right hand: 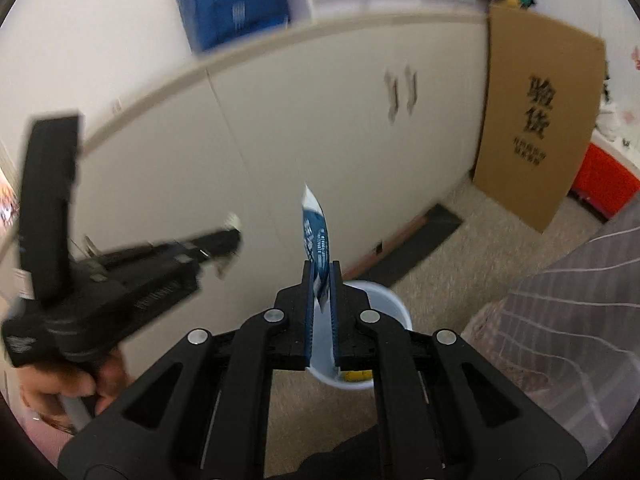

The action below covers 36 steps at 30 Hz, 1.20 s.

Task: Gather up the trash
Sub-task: 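Carry both items to the wastebasket and open both tools over it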

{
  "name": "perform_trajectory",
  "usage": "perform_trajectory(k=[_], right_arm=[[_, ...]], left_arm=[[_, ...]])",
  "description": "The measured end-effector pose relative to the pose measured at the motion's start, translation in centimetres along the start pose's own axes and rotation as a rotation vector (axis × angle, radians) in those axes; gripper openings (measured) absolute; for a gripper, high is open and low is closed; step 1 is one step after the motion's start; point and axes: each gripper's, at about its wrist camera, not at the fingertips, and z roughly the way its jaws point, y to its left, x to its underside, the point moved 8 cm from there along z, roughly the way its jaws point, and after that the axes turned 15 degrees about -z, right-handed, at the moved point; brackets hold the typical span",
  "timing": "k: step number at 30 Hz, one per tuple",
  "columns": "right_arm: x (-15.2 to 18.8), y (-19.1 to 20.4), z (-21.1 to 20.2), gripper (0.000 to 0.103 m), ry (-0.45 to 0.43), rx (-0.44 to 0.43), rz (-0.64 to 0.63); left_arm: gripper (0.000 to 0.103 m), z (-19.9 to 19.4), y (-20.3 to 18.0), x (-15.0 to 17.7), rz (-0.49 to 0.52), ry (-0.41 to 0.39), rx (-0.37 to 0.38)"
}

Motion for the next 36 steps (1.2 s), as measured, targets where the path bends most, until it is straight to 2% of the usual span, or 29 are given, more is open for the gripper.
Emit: perform_trajectory(k=[1, 2, 3, 4, 8, 15, 21, 32, 34, 35, 36], right_arm=[[0.7, 0.0, 1.6, 0.017, 0.039, -0.011, 0.008], [1.4, -0.1, 2.6, 0.040, 0.068, -0.012, 0.016], [2.1, -0.2, 3.3, 0.054, 0.090, -0.005, 0.024], [2.7, -0.4, 3.9, 0.059, 0.096, 0.008, 0.032], [4.5, -0.9, 4.5, 0.059, 0.129, 0.005, 0.062], [5.2, -1.4, 3.5, 0.059, 0.125, 0.008, 0.094], [4.8, -2.0, 2.9, 0.060, 0.098, 0.021, 0.113], [3.8, -4.4, 0.5, 0.061, 0.011, 0.081, 0.174], [3.8, -4.7, 0.1, 0.061, -0.001, 0.083, 0.185], [3.8, -4.9, -0.1, 0.061, -0.002, 0.086, 0.187], [3.7, -4.9, -0.2, 0.061, -0.004, 0.088, 0.189]], left_arm=[[0.007, 0.7, 1.0, 0.1, -0.009, 0.008, -0.021], [0.007, 1.3, 1.6, 0.2, -0.019, 0.020, -0.025], [0.007, 1.8, 2.1, 0.4, -0.029, 0.034, -0.026], [0.007, 2.3, 2.7, 0.7, -0.037, 0.049, -0.028], [0.007, 3.8, 3.4, 1.6, -0.043, 0.084, -0.032], [0.007, 4.8, 2.4, 3.0, -0.037, 0.118, -0.011], [0.007, 5.0, 1.3, 3.6, -0.025, 0.134, 0.003], [0.009, 6.1, -1.0, 2.1, -0.023, 0.147, 0.039], [0.015, 6.2, -1.2, 1.9, -0.037, 0.145, 0.042], [0.035, 6.4, -1.1, 1.7, -0.049, 0.149, 0.036], [0.050, 6.5, -1.0, 1.6, -0.062, 0.150, 0.027]])
